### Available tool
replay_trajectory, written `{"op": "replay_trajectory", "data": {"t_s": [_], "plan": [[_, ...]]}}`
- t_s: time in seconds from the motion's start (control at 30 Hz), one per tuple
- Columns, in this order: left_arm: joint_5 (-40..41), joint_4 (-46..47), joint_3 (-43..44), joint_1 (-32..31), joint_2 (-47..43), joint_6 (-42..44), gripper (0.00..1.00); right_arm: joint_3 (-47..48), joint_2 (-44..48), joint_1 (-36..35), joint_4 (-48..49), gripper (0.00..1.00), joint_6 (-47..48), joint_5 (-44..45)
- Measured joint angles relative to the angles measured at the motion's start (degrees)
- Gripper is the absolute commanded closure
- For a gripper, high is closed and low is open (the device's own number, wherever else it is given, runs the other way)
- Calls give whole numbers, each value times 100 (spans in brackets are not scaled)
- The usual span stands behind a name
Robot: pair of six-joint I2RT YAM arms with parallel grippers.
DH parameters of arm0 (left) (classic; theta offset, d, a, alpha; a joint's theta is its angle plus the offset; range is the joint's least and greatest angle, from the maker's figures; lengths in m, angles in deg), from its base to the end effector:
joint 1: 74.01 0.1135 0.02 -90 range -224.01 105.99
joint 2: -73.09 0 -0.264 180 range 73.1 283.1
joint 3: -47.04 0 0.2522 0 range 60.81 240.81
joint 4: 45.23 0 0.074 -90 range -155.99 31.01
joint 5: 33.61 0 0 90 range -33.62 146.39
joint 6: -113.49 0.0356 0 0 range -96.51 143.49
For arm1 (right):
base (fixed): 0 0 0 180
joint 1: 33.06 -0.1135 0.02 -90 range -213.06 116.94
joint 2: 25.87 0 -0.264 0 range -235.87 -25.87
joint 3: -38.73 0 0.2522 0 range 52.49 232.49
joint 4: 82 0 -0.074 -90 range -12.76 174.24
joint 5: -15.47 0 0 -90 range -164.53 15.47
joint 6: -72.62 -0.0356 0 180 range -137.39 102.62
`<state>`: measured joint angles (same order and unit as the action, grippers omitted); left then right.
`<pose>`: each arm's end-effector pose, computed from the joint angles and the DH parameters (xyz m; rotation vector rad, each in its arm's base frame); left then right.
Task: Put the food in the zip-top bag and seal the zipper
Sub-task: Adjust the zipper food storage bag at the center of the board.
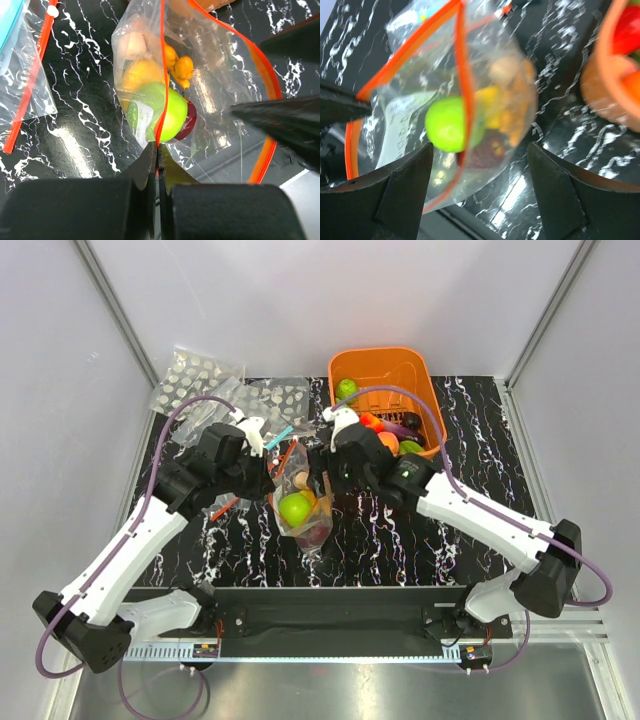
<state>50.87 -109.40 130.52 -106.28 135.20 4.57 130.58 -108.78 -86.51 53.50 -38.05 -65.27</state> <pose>0.1771 -0.1159 0.3644 0.3265 2.3586 -0.5528 0.1983 0.2579 0.3512 -0.5413 2.1704 0.5484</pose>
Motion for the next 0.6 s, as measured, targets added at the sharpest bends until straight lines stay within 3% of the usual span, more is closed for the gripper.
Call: {"op": "replay_trajectory", "data": {"t_s": [0.13, 0.33, 0.6], "plan": [[55, 83, -24, 15, 98, 4, 100, 297, -2, 487, -46, 18, 149, -35], [205, 181, -164, 26, 72, 4, 100, 584, -164, 1818, 76, 14, 273, -391], [212, 243, -184, 31, -4, 7, 100, 1823, -1792, 2977, 492, 10, 125, -855]]}}
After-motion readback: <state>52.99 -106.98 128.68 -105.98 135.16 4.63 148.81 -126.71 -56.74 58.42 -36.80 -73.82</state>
